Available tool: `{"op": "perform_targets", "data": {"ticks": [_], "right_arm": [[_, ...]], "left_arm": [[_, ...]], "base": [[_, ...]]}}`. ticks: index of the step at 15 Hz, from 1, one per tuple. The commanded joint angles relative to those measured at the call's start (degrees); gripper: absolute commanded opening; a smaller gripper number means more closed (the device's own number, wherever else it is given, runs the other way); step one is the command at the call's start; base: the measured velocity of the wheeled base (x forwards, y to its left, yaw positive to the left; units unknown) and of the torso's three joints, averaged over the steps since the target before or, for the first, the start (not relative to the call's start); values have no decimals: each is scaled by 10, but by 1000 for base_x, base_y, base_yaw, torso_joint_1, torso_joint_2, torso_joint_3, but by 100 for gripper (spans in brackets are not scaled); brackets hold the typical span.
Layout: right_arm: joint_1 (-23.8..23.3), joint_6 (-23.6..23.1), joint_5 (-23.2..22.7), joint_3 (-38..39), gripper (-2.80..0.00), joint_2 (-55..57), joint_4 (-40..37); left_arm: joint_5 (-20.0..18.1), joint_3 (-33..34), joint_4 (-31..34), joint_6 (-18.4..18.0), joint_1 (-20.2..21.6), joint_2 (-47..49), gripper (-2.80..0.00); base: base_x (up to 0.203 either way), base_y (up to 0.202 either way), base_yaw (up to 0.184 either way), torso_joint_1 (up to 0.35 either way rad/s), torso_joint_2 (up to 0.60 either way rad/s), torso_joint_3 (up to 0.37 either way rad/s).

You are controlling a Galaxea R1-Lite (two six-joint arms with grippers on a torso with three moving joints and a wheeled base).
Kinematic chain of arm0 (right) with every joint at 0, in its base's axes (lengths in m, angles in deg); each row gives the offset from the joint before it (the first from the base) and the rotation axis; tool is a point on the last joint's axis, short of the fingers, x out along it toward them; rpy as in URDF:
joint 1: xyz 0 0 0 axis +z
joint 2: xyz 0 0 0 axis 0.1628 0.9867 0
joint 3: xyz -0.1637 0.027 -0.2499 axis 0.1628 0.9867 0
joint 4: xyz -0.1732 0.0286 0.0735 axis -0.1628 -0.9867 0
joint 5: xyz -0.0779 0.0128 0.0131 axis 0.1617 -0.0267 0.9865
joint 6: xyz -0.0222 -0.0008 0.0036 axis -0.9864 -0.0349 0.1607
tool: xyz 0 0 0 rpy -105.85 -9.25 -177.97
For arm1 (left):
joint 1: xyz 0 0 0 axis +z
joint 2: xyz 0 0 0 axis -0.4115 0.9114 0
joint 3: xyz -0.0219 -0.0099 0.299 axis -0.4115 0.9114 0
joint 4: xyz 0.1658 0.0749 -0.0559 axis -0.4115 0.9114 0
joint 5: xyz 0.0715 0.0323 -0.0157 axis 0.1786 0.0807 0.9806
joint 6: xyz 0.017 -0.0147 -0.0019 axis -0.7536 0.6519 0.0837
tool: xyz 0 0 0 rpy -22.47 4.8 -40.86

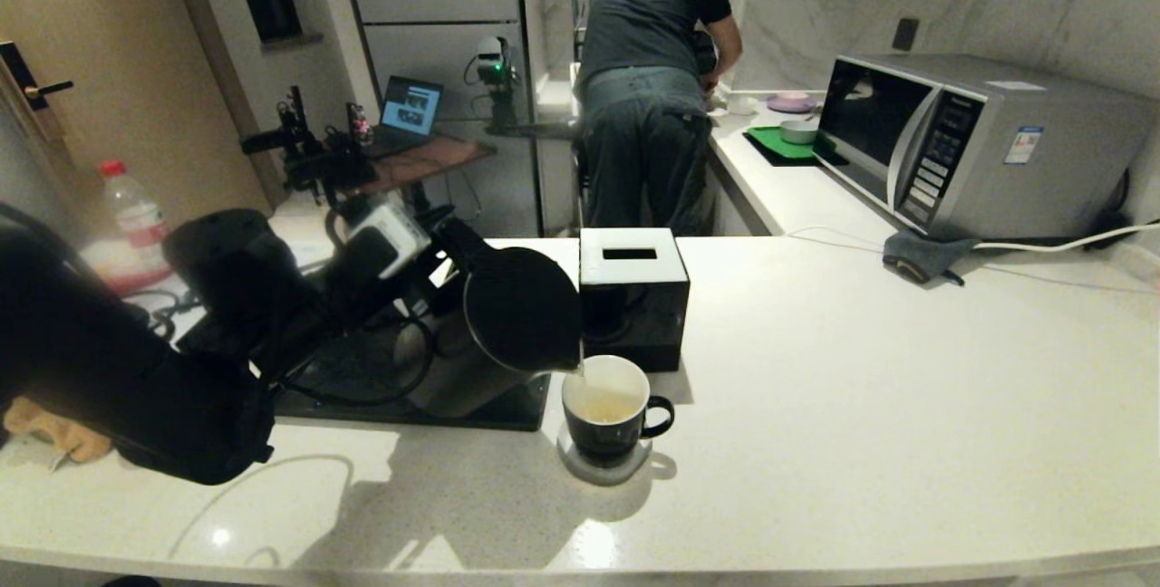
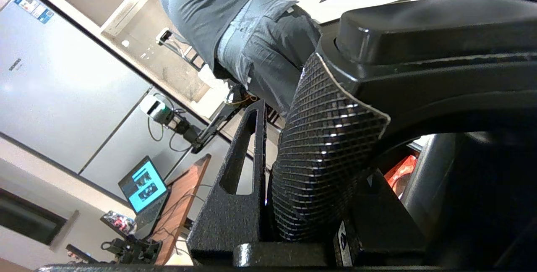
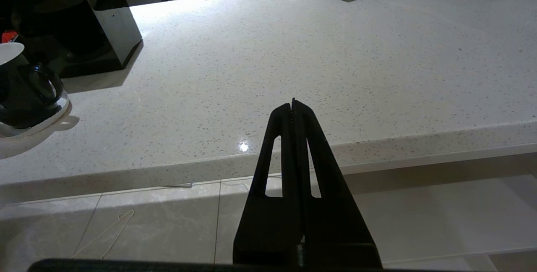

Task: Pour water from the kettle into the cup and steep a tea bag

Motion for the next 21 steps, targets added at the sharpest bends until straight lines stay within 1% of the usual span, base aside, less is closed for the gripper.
{"op": "perform_targets", "data": {"ticks": [1,5,8,11,14,17,18,21], "right_arm": [[0,0,0,0,-280,1,0],[1,0,0,0,-280,1,0],[0,0,0,0,-280,1,0],[0,0,0,0,-280,1,0],[0,0,0,0,-280,1,0],[0,0,0,0,-280,1,0],[0,0,0,0,-280,1,0],[0,0,0,0,-280,1,0]], "left_arm": [[4,0,-5,0,1,-1,-280],[7,0,-4,8,8,-4,-280],[10,0,-4,27,10,-6,-280],[35,2,-1,46,10,-10,-280],[40,3,-1,56,10,-12,-280],[41,4,3,58,10,-14,-280],[43,4,3,68,10,-16,-280],[79,6,4,99,19,-28,-280]], "base": [[0,0,0,0,0,0],[0,0,0,0,0,0],[0,0,0,0,0,0],[0,0,0,0,0,0],[0,0,0,0,0,0],[0,0,0,0,0,0],[0,0,0,0,0,0],[0,0,0,0,0,0]]}}
